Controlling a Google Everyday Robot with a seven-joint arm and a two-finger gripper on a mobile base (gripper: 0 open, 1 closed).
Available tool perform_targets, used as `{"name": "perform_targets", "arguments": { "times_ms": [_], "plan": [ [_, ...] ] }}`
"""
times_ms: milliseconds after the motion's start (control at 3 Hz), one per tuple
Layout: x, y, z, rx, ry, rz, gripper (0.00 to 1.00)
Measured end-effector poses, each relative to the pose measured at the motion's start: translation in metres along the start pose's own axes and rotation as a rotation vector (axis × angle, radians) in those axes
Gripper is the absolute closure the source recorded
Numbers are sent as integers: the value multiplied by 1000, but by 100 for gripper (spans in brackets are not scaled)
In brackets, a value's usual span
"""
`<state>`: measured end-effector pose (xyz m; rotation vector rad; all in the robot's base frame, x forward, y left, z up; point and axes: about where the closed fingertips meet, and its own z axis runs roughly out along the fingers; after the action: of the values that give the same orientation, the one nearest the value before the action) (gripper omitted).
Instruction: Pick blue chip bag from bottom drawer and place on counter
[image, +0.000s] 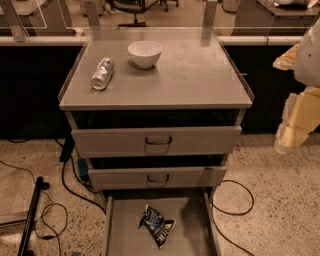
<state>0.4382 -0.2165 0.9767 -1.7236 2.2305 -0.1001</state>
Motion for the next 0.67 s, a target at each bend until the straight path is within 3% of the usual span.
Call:
{"name": "perform_targets", "arguments": {
  "times_ms": [667],
  "plan": [
    [-4, 6, 8, -5, -29, -22, 0]
  ]
}}
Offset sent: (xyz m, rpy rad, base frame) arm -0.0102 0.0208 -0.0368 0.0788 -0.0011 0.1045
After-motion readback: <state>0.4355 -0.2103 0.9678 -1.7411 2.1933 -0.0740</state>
